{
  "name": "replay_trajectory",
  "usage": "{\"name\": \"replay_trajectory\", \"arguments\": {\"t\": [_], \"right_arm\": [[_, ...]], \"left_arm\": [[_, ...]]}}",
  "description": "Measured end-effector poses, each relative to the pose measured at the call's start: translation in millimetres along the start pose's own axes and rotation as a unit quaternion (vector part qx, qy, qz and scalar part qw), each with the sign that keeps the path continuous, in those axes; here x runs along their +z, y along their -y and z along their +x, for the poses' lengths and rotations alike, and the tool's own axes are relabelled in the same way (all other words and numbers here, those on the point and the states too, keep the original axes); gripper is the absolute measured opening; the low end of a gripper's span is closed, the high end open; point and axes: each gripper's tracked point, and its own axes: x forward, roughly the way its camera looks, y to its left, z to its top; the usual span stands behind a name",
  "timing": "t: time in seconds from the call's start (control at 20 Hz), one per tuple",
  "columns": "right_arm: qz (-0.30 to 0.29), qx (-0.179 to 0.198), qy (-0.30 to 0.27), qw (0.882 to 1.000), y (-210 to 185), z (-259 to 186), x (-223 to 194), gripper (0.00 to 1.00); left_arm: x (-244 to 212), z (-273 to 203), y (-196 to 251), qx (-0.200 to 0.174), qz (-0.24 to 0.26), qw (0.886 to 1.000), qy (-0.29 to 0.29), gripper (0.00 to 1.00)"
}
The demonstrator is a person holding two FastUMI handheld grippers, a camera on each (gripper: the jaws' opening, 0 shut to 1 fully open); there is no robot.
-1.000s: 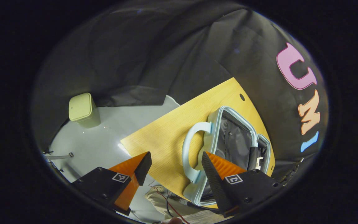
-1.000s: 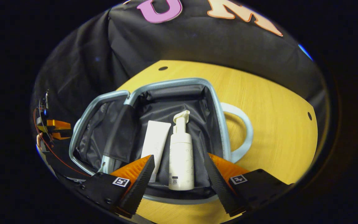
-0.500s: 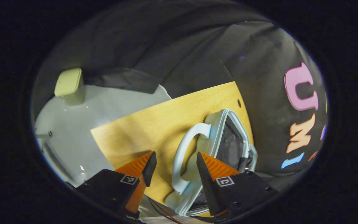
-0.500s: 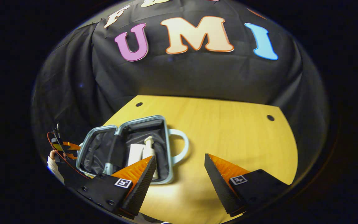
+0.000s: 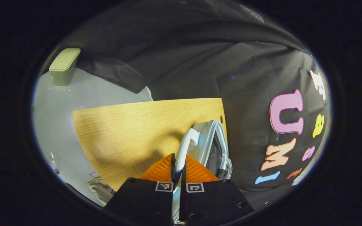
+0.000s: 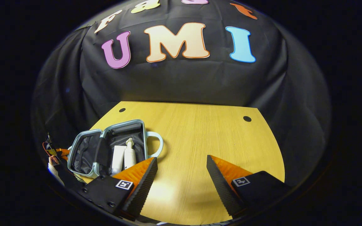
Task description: First open the suitcase, pack the skin care products into it, and then close the suitcase.
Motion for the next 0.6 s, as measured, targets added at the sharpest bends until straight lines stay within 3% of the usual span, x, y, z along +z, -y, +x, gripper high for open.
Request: {"name": "replay_trajectory", "arguments": {"t": [0.05, 0.1, 0.15, 0.35, 0.6], "right_arm": [[-0.001, 0.004, 0.000, 1.000, -3.7, -0.1, -0.8, 0.94], [-0.002, 0.008, -0.002, 1.000, -8.7, 1.3, -3.2, 0.99], [-0.005, 0.013, -0.002, 1.000, -14.2, 1.5, -5.6, 0.95], [-0.005, 0.039, -0.004, 0.999, -33.5, 2.4, -12.2, 0.98], [0.033, 0.053, 0.014, 0.998, -32.5, -11.1, -4.0, 0.99]], "left_arm": [[0.5, -4.1, 9.2, -0.010, 0.009, 1.000, 0.005, 0.01], [2.1, -9.7, 19.8, -0.020, 0.019, 1.000, 0.006, 0.01], [4.1, -15.1, 32.7, -0.031, 0.027, 0.999, 0.008, 0.01], [4.6, -39.4, 93.0, -0.087, 0.059, 0.994, 0.008, 0.01], [-15.2, -55.9, 179.6, -0.135, 0.115, 0.984, 0.000, 0.01]]}}
